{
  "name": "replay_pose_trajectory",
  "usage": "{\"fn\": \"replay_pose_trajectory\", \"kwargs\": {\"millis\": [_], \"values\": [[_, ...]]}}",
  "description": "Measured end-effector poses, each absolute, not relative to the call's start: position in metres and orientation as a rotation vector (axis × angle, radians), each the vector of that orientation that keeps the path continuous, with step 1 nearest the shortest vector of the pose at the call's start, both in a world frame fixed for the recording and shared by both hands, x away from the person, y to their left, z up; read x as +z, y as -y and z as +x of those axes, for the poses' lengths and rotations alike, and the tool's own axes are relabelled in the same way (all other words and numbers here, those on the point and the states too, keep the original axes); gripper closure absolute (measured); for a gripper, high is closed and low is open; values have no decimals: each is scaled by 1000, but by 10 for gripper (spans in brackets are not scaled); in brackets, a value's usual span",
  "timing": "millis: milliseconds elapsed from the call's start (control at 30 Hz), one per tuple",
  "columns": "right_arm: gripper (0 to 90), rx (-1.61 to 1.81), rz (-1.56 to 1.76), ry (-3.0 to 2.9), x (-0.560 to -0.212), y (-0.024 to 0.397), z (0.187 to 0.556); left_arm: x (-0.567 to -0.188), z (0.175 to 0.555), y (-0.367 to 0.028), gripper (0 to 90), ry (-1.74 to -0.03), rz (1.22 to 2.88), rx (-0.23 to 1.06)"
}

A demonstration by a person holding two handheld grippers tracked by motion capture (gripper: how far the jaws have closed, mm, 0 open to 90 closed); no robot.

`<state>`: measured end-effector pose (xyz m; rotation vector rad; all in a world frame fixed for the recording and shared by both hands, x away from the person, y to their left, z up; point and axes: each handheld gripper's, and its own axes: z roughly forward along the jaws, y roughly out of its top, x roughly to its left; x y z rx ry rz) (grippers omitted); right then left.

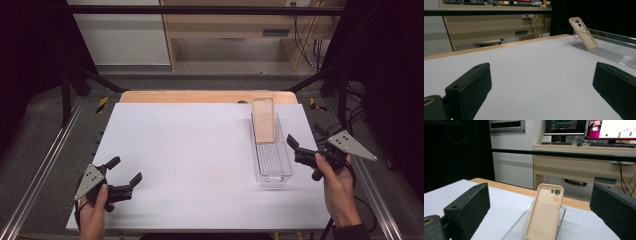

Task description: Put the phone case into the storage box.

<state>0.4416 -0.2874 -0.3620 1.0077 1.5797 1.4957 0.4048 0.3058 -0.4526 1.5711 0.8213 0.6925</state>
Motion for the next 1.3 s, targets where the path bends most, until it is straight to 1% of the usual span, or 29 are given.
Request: {"fn": "replay_pose_trajectory", "kwargs": {"millis": [233, 633, 1300], "values": [[32, 1500, 997, -1583, -372, 288, 435, -454, 403, -303, 16, -808, 1579, 695], [29, 1504, 980, -1596, -386, 283, 428, -452, 402, -311, 16, -819, 1554, 706], [29, 1506, 984, -1598, -403, 281, 411, -452, 401, -314, 16, -814, 1548, 714]]}}
